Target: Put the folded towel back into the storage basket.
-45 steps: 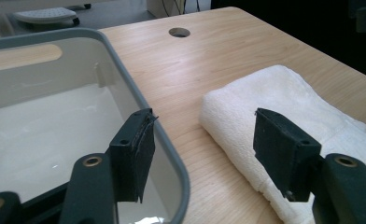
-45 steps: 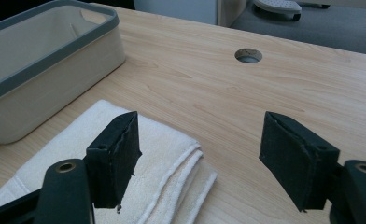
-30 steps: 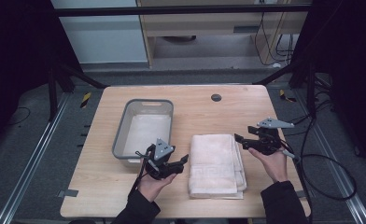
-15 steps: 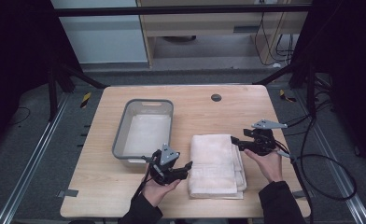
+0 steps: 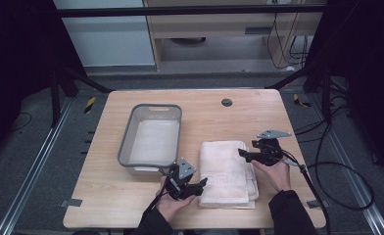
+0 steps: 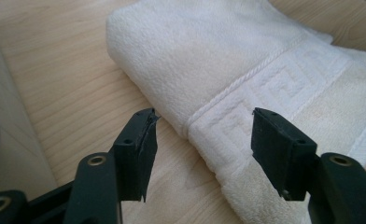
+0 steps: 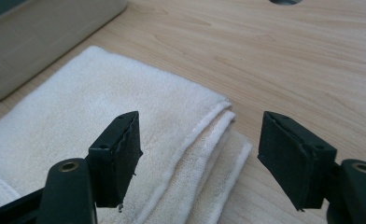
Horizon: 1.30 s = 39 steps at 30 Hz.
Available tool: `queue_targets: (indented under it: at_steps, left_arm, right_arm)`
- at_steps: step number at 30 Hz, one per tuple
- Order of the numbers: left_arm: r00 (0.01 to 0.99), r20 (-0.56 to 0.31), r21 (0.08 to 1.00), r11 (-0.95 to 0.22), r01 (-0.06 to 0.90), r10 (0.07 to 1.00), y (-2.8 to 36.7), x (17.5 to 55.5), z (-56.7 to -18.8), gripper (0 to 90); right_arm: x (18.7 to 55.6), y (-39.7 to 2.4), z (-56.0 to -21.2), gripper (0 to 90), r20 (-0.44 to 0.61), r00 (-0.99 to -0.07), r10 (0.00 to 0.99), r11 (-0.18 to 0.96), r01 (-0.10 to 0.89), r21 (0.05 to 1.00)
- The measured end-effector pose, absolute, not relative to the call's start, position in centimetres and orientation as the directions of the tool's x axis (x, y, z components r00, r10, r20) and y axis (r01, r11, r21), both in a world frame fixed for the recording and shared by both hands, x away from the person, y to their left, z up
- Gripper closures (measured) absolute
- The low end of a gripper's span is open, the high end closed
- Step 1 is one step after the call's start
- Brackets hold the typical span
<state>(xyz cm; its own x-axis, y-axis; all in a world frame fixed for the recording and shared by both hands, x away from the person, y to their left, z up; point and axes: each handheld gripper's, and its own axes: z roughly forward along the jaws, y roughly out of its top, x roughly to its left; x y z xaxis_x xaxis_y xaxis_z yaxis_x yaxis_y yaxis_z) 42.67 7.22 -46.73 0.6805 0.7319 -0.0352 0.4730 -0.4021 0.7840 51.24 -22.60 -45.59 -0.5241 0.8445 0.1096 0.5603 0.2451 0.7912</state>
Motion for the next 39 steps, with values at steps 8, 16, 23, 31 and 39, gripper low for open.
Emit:
queue_targets:
  at_steps: [8,16,23,31,39]
  left_arm:
    - [0.671,-0.046,0.765,-0.406,0.500,0.740,6.6,43.1,-48.2,31.0]
    - [0.663,-0.055,0.758,-0.401,0.514,0.746,6.2,43.4,-49.3,29.0]
    - [0.658,-0.097,0.740,-0.389,0.550,0.747,6.2,43.8,-49.7,28.4]
    - [0.652,-0.141,0.724,-0.371,0.581,0.745,6.1,44.3,-50.1,28.7]
    - [0.666,-0.164,0.711,-0.380,0.591,0.728,6.0,44.5,-49.9,33.3]
  right_arm:
    - [51.6,-22.3,-47.2,28.5,0.144,-0.512,0.847,0.227,0.593,0.773]
    - [51.9,-22.0,-48.1,28.3,0.156,-0.510,0.846,0.230,0.613,0.756]
    - [52.1,-21.7,-48.8,29.3,0.169,-0.496,0.852,0.230,0.644,0.729]
    - [52.4,-21.6,-49.4,30.0,0.197,-0.490,0.849,0.223,0.670,0.708]
    - [52.6,-21.8,-49.7,37.5,0.263,-0.482,0.836,0.190,0.703,0.686]
